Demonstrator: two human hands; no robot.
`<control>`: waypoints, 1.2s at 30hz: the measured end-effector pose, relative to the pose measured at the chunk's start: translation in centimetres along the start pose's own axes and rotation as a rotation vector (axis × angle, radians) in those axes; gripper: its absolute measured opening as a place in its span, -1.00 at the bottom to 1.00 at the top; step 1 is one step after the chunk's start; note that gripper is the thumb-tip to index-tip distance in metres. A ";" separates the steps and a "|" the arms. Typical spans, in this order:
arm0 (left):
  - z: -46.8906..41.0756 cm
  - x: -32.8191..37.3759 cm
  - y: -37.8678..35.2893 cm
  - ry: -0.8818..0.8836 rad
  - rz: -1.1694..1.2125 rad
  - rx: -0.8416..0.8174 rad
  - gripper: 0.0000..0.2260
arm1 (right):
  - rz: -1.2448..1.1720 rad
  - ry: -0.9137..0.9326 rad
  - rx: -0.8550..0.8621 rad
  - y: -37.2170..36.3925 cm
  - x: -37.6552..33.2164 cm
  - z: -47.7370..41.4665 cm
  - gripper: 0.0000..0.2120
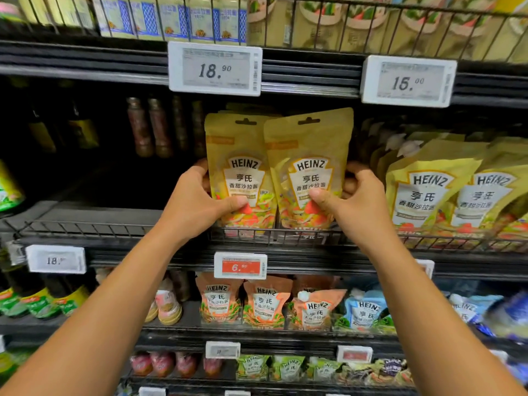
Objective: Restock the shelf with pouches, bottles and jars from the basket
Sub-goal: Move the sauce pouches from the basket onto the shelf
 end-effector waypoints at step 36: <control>2.8 1.6 1.1 -0.125 -0.159 0.372 -0.58 | 0.394 -0.153 0.320 -0.4 0.0 5.1 -0.33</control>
Point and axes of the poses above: each hand's wrist, its own z-axis away from the middle knuckle, its own y-axis out of the back of the hand, x = y × z, the point moved 7 cm from there along -z, towards the middle knuckle, and after that the axes turned 8 degrees about -x, right-handed, at the moved point
